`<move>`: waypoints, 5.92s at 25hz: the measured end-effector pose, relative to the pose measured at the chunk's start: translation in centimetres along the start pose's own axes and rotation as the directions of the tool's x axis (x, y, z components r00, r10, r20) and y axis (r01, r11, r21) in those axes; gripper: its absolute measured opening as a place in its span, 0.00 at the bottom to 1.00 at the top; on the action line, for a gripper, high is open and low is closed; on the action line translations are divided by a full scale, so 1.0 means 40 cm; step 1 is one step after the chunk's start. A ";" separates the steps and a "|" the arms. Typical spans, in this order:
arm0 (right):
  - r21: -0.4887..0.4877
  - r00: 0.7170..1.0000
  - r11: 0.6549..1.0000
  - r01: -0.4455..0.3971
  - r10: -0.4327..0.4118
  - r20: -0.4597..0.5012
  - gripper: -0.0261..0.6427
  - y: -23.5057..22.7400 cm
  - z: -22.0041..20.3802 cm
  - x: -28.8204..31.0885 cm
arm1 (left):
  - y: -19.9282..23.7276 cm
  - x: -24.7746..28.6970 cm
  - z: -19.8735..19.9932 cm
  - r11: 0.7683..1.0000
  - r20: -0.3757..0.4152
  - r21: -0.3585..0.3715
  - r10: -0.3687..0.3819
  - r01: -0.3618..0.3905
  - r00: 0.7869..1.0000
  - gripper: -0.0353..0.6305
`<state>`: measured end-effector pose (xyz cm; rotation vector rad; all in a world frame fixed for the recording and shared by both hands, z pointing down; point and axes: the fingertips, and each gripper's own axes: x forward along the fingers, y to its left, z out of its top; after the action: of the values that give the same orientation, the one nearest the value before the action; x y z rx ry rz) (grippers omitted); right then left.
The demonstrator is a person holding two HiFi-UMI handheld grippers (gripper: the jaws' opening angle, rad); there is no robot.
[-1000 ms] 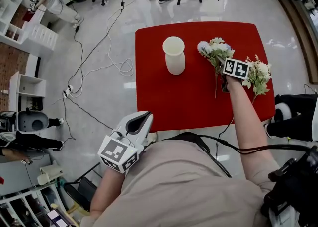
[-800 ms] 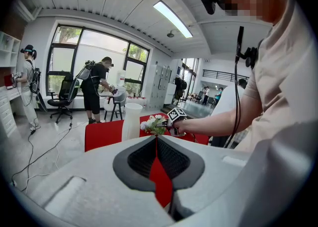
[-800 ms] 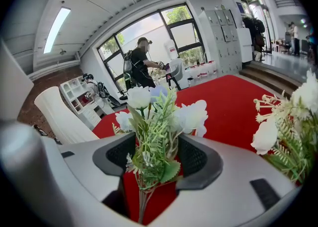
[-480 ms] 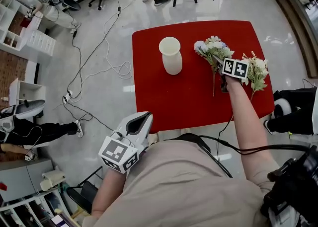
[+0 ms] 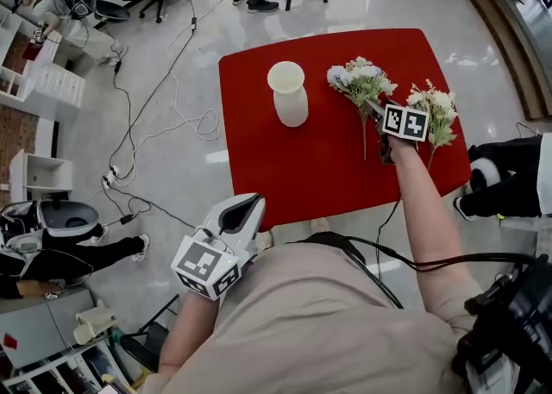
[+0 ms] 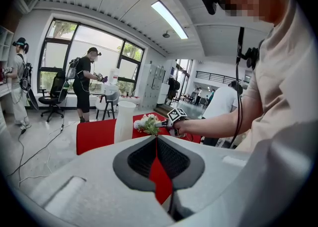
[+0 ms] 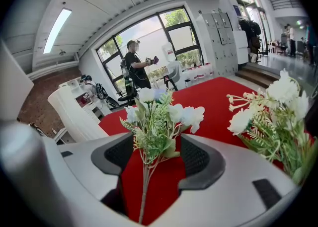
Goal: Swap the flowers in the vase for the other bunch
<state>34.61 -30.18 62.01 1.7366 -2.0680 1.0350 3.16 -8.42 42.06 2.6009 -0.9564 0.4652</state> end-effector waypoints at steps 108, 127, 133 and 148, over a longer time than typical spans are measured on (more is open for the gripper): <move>-0.040 0.913 0.970 0.241 -0.212 0.347 0.12 -0.223 0.339 -0.501 | -0.010 -0.028 -0.005 0.989 0.028 0.015 -0.146 0.145 0.989 0.07; -0.263 0.836 0.962 0.071 0.087 0.542 0.11 0.344 0.609 -0.538 | 0.105 -0.174 -0.020 0.994 0.090 -0.013 -0.108 0.110 0.990 0.07; -0.309 0.781 0.951 0.023 0.176 0.600 0.11 0.431 0.631 -0.562 | 0.079 -0.180 -0.056 0.997 0.110 -0.011 -0.071 0.073 0.991 0.07; -0.396 0.708 0.913 -0.098 0.344 0.617 0.11 0.704 0.701 -0.476 | 0.172 -0.250 -0.053 0.999 0.137 -0.050 0.014 -0.008 0.990 0.07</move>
<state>20.15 -33.01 20.47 1.8717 -2.7352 0.0057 -9.03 -6.92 41.19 2.6117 -1.0132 0.2640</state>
